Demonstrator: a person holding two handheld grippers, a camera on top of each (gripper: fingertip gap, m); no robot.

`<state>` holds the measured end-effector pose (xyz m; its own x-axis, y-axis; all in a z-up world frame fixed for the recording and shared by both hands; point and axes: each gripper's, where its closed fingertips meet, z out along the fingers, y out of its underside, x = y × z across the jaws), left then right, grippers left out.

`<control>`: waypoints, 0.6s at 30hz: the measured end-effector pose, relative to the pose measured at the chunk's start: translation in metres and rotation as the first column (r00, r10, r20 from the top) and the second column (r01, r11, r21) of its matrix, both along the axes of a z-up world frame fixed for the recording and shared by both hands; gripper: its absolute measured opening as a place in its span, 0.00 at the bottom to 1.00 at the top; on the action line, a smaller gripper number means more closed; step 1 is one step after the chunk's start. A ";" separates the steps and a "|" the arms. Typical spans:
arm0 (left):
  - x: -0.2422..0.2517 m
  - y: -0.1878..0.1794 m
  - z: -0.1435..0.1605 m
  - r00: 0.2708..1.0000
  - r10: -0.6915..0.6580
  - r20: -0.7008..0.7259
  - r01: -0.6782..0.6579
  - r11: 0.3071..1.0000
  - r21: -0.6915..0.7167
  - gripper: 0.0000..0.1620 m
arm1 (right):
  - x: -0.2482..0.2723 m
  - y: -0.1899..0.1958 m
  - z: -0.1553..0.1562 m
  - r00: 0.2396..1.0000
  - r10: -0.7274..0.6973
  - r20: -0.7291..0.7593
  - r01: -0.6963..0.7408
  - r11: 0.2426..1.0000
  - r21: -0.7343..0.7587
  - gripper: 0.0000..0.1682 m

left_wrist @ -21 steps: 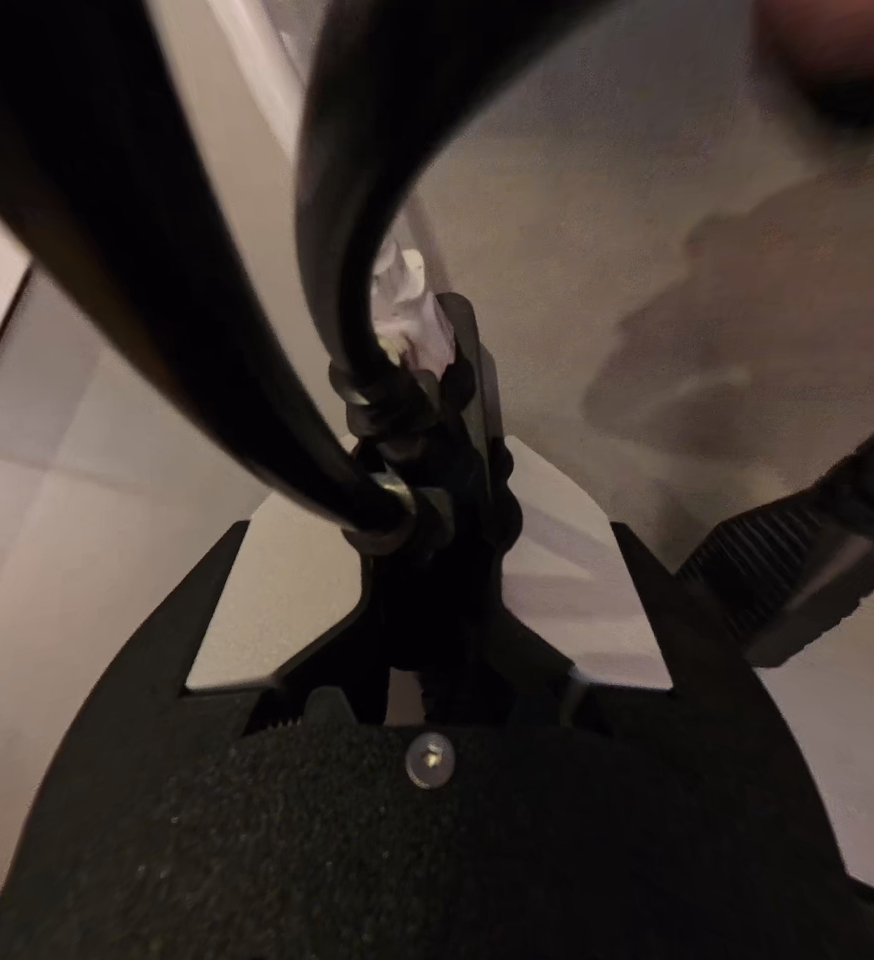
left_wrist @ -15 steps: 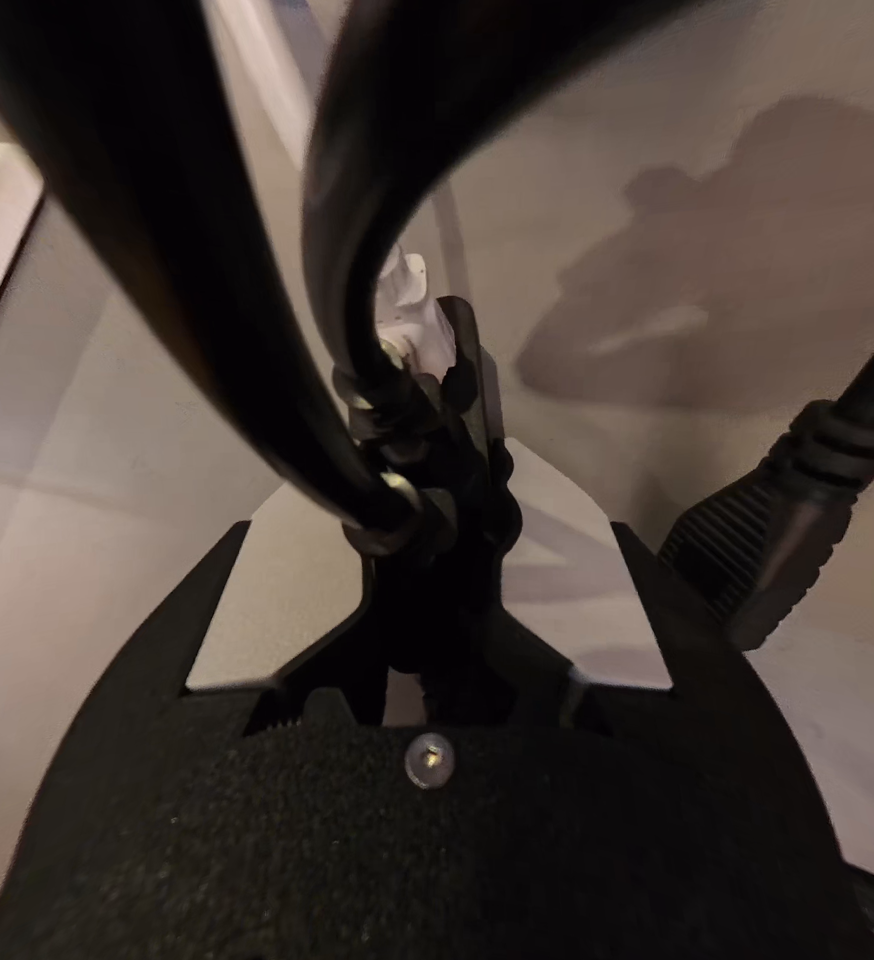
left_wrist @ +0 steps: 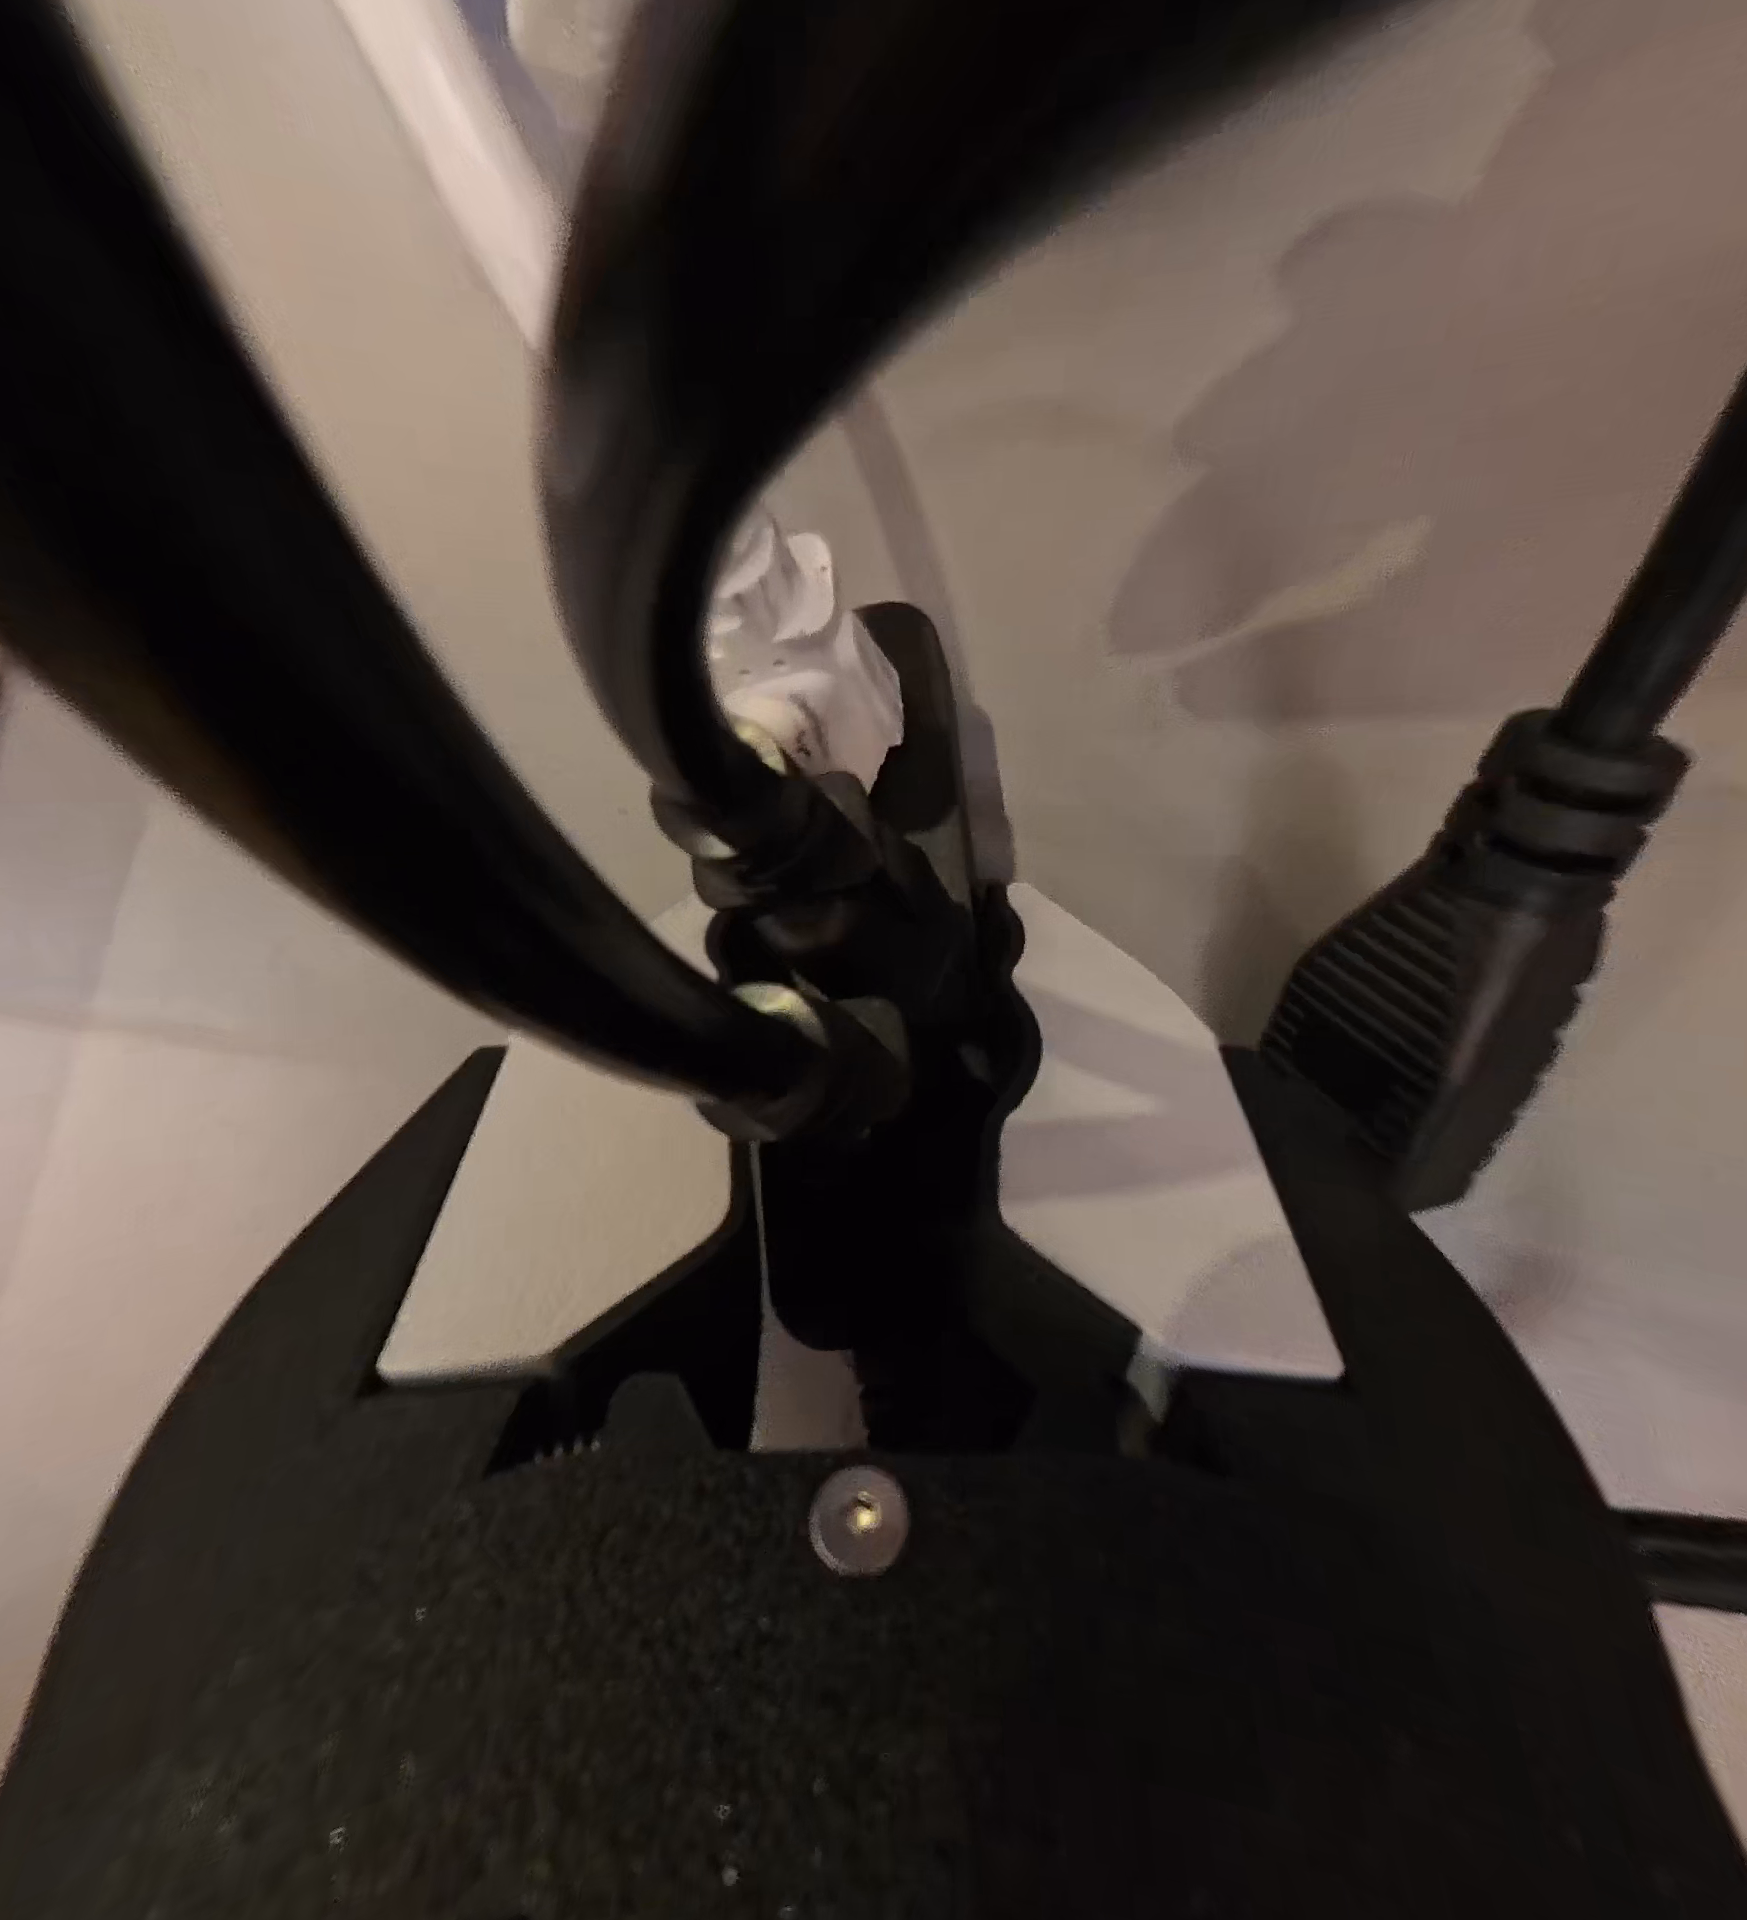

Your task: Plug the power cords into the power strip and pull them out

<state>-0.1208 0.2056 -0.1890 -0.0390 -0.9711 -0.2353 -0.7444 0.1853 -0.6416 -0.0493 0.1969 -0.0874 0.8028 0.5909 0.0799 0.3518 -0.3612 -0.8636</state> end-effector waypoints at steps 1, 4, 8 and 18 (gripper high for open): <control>-0.001 -0.004 0.001 1.000 -0.009 -0.015 0.008 1.000 -0.024 0.27 | 0.001 -0.009 0.001 1.000 0.012 0.023 -0.013 0.999 0.036 0.07; 0.001 -0.018 0.022 0.998 -0.020 0.056 0.025 0.995 -0.092 0.25 | -0.005 -0.041 0.005 0.997 0.081 0.009 -0.081 0.986 0.143 0.08; -0.011 -0.019 0.060 0.993 0.038 0.110 -0.029 0.996 -0.082 0.27 | -0.008 -0.084 0.027 0.991 0.125 -0.057 -0.096 0.925 0.367 0.09; -0.084 -0.044 0.108 0.886 0.365 0.287 -0.364 0.930 -0.058 0.28 | -0.032 -0.173 0.083 0.580 0.441 -0.685 -0.221 0.895 0.388 0.08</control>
<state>-0.2043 0.1614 -0.0809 0.3869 -0.9045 -0.1795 -0.5415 -0.0653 -0.8381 -0.0809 0.0241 -0.0039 0.3976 0.8765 -0.2714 -0.3931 -0.1045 -0.9135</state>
